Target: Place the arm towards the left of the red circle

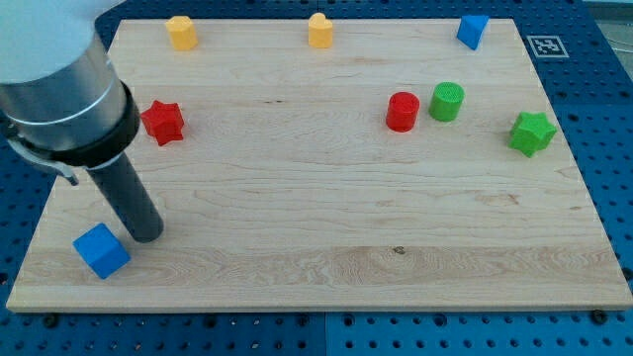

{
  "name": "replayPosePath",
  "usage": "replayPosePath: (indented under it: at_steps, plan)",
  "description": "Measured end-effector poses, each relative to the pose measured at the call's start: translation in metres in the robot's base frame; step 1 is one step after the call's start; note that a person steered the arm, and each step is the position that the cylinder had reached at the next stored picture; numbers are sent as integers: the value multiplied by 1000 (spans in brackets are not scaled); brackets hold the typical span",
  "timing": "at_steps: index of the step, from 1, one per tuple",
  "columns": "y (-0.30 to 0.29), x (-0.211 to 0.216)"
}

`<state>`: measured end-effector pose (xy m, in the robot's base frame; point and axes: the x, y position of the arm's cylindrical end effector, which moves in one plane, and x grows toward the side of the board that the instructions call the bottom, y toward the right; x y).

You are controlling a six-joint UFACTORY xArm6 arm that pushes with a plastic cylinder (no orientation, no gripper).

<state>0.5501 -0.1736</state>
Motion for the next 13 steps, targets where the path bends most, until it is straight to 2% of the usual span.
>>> replayPosePath:
  at_steps: [6,10,13]
  plan:
    - [114,1]
    - [124,9]
    - [125,-3]
